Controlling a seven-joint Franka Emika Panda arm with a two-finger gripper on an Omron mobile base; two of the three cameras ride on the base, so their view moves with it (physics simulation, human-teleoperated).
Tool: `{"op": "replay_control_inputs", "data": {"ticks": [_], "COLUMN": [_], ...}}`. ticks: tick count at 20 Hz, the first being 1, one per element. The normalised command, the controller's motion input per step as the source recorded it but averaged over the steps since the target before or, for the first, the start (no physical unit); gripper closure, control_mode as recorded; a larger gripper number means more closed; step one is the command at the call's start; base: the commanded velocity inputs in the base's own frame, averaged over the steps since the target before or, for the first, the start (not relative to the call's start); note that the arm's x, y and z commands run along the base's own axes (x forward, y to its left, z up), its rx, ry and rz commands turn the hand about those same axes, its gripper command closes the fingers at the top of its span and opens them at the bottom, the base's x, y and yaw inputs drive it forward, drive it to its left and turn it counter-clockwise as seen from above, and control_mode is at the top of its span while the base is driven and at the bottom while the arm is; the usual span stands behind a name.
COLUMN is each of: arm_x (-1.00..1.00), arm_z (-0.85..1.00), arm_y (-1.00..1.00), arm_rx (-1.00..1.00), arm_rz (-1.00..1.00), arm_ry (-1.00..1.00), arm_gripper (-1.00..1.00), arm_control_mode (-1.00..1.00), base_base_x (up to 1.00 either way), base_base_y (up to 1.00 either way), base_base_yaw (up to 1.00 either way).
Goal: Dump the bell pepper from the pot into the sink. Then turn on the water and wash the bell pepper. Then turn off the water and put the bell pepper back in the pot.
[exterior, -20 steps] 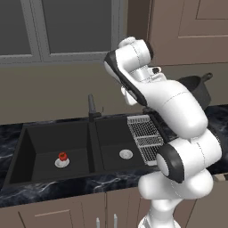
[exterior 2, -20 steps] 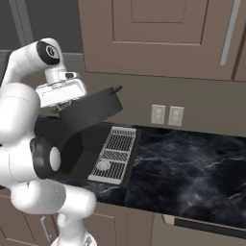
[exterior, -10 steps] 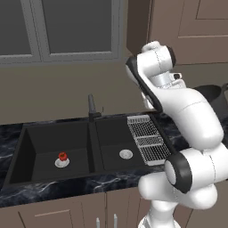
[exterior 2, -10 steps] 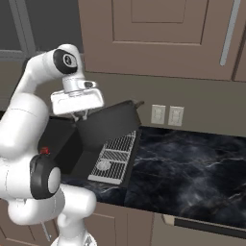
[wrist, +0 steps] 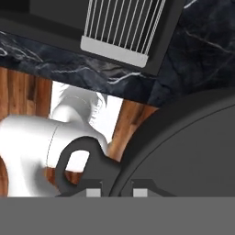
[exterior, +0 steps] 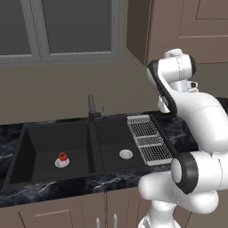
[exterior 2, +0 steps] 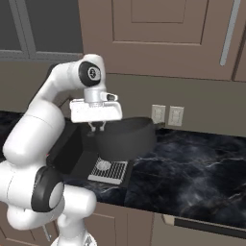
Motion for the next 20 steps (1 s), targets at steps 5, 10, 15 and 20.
{"op": "replay_control_inputs", "data": {"ticks": [5,10,15,20], "arm_x": [0.0,0.04,0.22,0.31], "arm_z": [-0.33,-0.37,-0.47,-0.47], "arm_y": [-0.42,-0.28,-0.22,-0.26], "arm_rx": [0.09,0.09,0.07,0.05], "arm_rz": [0.03,0.07,0.1,0.11], "arm_ry": [0.0,0.0,0.0,0.0], "arm_gripper": [1.0,1.0,1.0,1.0], "arm_control_mode": [-1.0,-1.0,-1.0,-1.0], "base_base_x": [0.0,0.0,0.0,0.0], "base_base_y": [0.0,0.0,0.0,0.0], "base_base_yaw": [0.0,0.0,0.0,0.0]}}
